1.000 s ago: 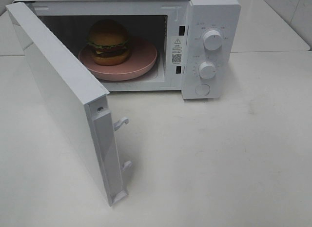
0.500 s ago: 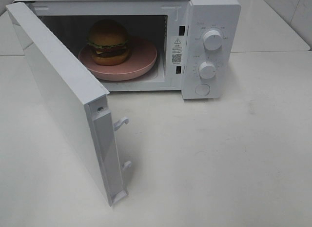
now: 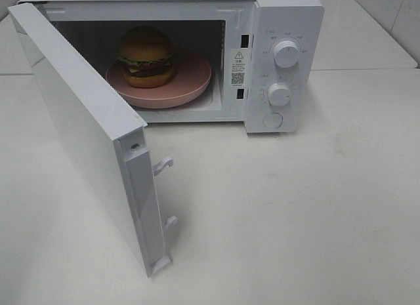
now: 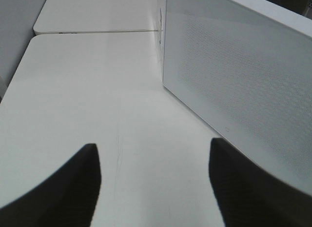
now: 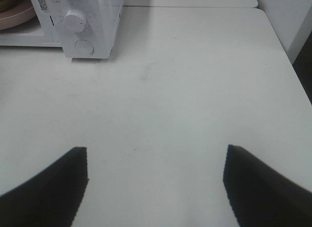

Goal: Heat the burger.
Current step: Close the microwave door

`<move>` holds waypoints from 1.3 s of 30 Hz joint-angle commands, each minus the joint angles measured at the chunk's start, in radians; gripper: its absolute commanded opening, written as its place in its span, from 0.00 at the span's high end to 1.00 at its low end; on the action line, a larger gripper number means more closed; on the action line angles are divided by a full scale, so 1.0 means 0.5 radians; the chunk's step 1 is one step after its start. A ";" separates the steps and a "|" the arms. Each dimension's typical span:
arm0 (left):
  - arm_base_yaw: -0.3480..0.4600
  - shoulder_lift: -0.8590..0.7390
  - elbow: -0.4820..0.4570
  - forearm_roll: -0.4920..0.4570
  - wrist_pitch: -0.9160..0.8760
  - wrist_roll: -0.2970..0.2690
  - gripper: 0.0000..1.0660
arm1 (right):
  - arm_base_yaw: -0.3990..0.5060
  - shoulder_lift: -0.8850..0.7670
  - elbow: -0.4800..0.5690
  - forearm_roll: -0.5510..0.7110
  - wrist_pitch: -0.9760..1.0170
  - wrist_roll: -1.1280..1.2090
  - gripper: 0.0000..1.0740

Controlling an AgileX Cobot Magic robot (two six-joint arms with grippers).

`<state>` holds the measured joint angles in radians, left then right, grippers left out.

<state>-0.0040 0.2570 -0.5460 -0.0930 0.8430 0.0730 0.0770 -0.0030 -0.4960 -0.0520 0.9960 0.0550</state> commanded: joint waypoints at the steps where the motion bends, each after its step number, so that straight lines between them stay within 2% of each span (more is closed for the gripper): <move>1: -0.002 0.118 0.026 -0.016 -0.138 -0.016 0.67 | -0.014 -0.060 0.000 0.002 0.004 -0.012 0.29; 2: -0.002 0.118 0.026 -0.016 -0.138 -0.016 0.67 | -0.014 -0.060 0.000 0.002 0.004 -0.012 0.29; 3: -0.002 0.194 0.030 -0.012 -0.188 -0.016 0.81 | -0.014 -0.060 0.000 0.002 0.004 -0.012 0.29; 4: -0.002 0.236 0.030 -0.012 -0.222 -0.016 0.89 | -0.014 -0.060 0.000 0.002 0.004 -0.012 0.29; 5: -0.002 0.236 0.030 -0.012 -0.222 -0.016 0.89 | -0.014 -0.060 0.000 0.002 0.004 -0.012 0.29; 6: -0.002 0.312 0.032 -0.012 -0.300 -0.014 1.00 | -0.014 -0.060 0.000 0.002 0.004 -0.012 0.29; 11: -0.002 0.418 0.078 -0.006 -0.564 -0.008 1.00 | -0.014 -0.060 0.000 0.002 0.004 -0.012 0.29; 13: -0.002 0.510 0.166 -0.006 -0.928 0.000 1.00 | -0.014 -0.060 0.000 0.002 0.004 -0.012 0.29; 15: -0.002 0.528 0.190 -0.006 -1.000 0.000 1.00 | -0.014 -0.060 0.000 0.002 0.004 -0.012 0.29; 16: -0.002 0.562 0.258 -0.006 -1.194 0.000 1.00 | -0.014 -0.060 0.000 0.002 0.004 -0.012 0.29; 17: -0.002 0.562 0.258 -0.006 -1.194 0.000 1.00 | -0.014 -0.060 0.000 0.002 0.004 -0.012 0.29; 18: -0.002 0.598 0.326 0.000 -1.380 0.000 1.00 | -0.014 -0.060 0.000 0.002 0.004 -0.012 0.29; 20: -0.002 0.620 0.366 0.000 -1.488 0.000 1.00 | -0.014 -0.060 0.000 0.002 0.004 -0.012 0.29; 21: -0.002 0.674 0.444 0.000 -1.686 0.000 1.00 | -0.014 -0.060 0.000 0.002 0.004 -0.012 0.29; 22: -0.002 0.674 0.444 0.000 -1.686 0.000 1.00 | -0.014 -0.060 0.000 0.002 0.004 -0.012 0.29; 24: -0.002 0.770 0.526 0.010 -1.922 0.000 1.00 | -0.014 -0.060 0.000 0.002 0.004 -0.012 0.29; 27: -0.002 0.802 0.548 0.020 -1.996 -0.002 1.00 | -0.014 -0.060 0.000 0.002 0.004 -0.012 0.29; 29: -0.002 0.966 0.578 0.106 -2.184 -0.016 1.00 | -0.014 -0.060 0.000 0.002 0.004 -0.012 0.29; 34: -0.002 1.138 0.578 0.242 -2.344 -0.026 1.00 | -0.014 -0.060 0.000 0.002 0.004 -0.012 0.29; 39: -0.002 1.342 0.578 0.418 -2.540 -0.096 1.00 | -0.014 -0.060 0.000 0.002 0.004 -0.012 0.29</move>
<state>-0.0040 0.9230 -0.2630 0.0990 -0.3940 0.0350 0.0770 -0.0030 -0.4960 -0.0520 0.9960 0.0550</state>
